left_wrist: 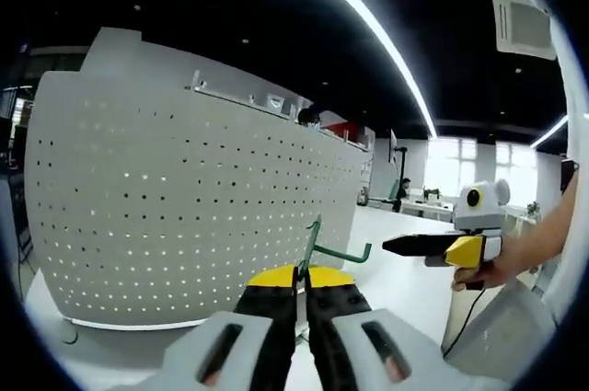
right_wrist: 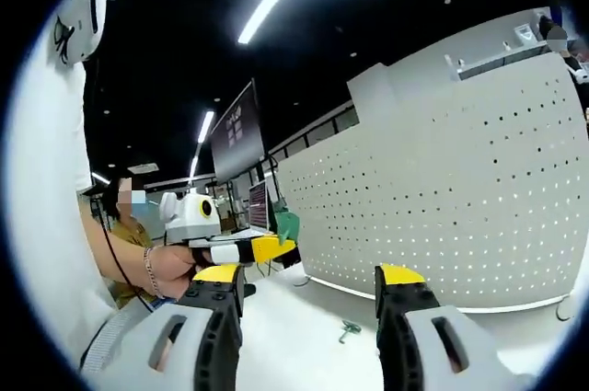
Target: Insert the hook assembly into the mounting plate slot until the hook locks in place.
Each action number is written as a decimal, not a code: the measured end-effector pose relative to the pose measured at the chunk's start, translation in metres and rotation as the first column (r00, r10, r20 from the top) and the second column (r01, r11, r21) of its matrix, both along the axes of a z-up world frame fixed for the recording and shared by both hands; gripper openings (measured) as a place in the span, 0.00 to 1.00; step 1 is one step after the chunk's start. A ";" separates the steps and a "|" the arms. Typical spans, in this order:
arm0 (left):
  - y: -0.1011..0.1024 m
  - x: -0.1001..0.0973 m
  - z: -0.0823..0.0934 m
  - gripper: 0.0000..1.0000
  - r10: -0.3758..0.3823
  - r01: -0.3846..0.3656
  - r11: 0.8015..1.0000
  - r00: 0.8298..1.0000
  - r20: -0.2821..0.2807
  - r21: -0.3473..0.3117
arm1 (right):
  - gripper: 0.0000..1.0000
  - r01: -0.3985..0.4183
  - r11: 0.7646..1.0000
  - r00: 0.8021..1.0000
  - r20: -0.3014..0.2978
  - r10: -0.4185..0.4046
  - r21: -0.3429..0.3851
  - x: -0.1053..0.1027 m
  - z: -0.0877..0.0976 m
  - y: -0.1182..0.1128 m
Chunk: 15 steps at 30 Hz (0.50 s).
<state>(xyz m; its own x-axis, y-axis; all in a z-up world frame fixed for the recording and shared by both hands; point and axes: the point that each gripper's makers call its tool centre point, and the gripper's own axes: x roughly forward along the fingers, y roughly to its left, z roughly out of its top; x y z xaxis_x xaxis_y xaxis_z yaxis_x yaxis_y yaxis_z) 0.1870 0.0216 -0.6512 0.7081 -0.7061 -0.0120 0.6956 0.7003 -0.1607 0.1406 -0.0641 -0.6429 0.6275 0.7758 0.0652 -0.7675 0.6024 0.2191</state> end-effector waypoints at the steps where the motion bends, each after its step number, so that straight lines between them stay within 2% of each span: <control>1: -0.001 0.000 0.000 0.01 0.002 -0.002 1.000 1.000 -0.001 0.003 | 0.55 -0.003 1.000 1.000 0.003 0.003 0.003 0.001 0.001 0.002; 13: -0.010 0.000 0.000 0.01 0.002 -0.002 1.000 1.000 -0.015 -0.016 | 0.49 -0.026 0.999 1.000 -0.013 0.027 0.035 0.012 0.002 0.022; 15: -0.011 0.000 0.001 0.01 0.004 -0.005 1.000 1.000 -0.020 -0.020 | 0.45 -0.031 0.998 0.999 -0.021 0.032 0.047 0.014 0.002 0.025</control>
